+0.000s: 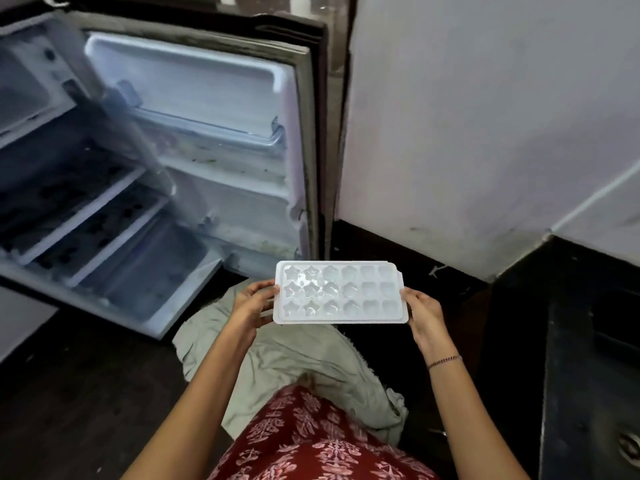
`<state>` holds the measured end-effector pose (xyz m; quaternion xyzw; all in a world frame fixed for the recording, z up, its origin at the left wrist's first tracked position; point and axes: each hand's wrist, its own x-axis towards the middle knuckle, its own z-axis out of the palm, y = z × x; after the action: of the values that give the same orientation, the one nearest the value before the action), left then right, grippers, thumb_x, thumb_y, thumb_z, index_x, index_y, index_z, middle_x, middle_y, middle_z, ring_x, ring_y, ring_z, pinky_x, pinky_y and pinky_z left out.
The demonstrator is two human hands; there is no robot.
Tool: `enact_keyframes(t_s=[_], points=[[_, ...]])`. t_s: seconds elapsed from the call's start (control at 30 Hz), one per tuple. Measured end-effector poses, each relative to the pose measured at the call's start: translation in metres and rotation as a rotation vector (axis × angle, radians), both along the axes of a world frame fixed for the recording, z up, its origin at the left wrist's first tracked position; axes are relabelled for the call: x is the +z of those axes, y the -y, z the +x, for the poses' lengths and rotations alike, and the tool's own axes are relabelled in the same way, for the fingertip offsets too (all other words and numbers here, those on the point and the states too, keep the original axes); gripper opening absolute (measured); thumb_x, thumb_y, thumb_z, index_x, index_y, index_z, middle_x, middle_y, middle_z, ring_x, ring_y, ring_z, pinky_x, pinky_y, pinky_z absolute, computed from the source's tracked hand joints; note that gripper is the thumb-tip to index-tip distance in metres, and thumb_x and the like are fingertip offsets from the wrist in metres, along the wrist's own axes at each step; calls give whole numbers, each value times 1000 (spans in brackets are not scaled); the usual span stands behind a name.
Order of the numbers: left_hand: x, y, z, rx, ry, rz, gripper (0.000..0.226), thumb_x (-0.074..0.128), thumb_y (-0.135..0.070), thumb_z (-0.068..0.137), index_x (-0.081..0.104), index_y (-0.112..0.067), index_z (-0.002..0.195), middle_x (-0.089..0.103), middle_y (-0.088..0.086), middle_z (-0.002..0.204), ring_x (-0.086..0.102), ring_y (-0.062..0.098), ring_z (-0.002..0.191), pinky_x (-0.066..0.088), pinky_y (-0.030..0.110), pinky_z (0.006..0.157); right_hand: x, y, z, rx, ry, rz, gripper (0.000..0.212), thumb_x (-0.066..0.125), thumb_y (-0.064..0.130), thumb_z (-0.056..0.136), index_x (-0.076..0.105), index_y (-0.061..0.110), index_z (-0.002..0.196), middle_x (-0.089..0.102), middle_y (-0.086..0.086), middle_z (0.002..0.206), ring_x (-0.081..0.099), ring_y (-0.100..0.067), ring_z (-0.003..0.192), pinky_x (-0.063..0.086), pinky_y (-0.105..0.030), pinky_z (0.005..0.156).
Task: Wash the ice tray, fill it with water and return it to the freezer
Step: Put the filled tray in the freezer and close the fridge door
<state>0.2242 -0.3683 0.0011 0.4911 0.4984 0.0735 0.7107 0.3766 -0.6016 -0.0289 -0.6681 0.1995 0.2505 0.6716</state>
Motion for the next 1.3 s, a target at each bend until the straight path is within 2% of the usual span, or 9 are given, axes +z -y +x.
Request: enact_keyframes(t_s=[0.17, 0.33, 0.47, 0.6, 0.73, 0.93, 1.07, 1.2, 1.3], points=[[-3, -29, -34, 162, -27, -8, 12, 62, -5, 85, 60, -15, 92, 63, 2, 79, 60, 13, 64, 50, 22, 50, -7, -55, -4, 143, -24, 14, 7, 60, 10, 91, 63, 8, 85, 67, -9, 85, 64, -21, 77, 53, -36, 78], [-9, -74, -60, 269, -27, -14, 23, 64, -5, 85, 59, -10, 106, 64, 4, 87, 61, 15, 69, 49, 18, 43, -14, -123, -6, 264, 2, -9, 7, 60, 5, 90, 60, 8, 83, 65, -10, 87, 62, -18, 74, 54, -30, 74], [-13, -123, -68, 318, -42, -8, 17, 64, -6, 85, 62, -11, 101, 65, 6, 89, 61, 16, 71, 51, 23, 49, -15, -185, -8, 296, -7, 7, 9, 59, 4, 90, 61, 6, 81, 64, -10, 82, 60, -17, 69, 51, -24, 62], [-17, -175, -73, 384, -39, 18, 11, 61, -5, 87, 61, -14, 93, 64, 4, 83, 60, 16, 67, 50, 22, 48, -22, -250, -4, 361, -9, 5, 8, 61, 7, 89, 63, 1, 85, 65, -12, 81, 60, -22, 70, 50, -31, 66], [-20, -216, -83, 471, -44, 33, 13, 56, -1, 89, 61, -11, 96, 63, 5, 82, 59, 15, 66, 51, 24, 52, -21, -315, 2, 442, 61, -26, 16, 60, 2, 87, 58, 8, 73, 60, -5, 73, 58, -2, 50, 49, -16, 53], [-8, -270, -105, 623, -48, 55, 17, 55, 2, 89, 60, -8, 103, 62, 6, 89, 59, 14, 67, 49, 18, 41, -10, -404, -4, 576, 96, -14, 19, 60, 0, 88, 58, 12, 73, 63, -5, 82, 61, -3, 59, 52, -15, 62], [2, -305, -117, 686, -48, 96, 24, 55, 0, 90, 61, -4, 113, 63, 10, 98, 57, 12, 65, 48, 20, 42, -1, -455, -10, 666, 122, -14, 4, 61, 5, 89, 61, 7, 85, 64, -9, 94, 59, -11, 71, 52, -19, 67], [7, -339, -122, 778, -64, 142, 26, 53, 3, 90, 60, 2, 116, 64, 11, 93, 57, 13, 66, 49, 16, 42, 6, -510, -12, 739, 144, -1, 10, 64, 6, 87, 61, 12, 80, 65, -11, 98, 59, -13, 72, 51, -24, 73], [11, -363, -119, 823, -76, 174, 27, 52, 4, 91, 58, 5, 117, 62, 14, 100, 57, 16, 69, 49, 14, 41, 12, -549, -10, 782, 175, 13, 3, 64, 7, 87, 63, 9, 85, 66, -12, 97, 61, -17, 76, 52, -29, 77]])
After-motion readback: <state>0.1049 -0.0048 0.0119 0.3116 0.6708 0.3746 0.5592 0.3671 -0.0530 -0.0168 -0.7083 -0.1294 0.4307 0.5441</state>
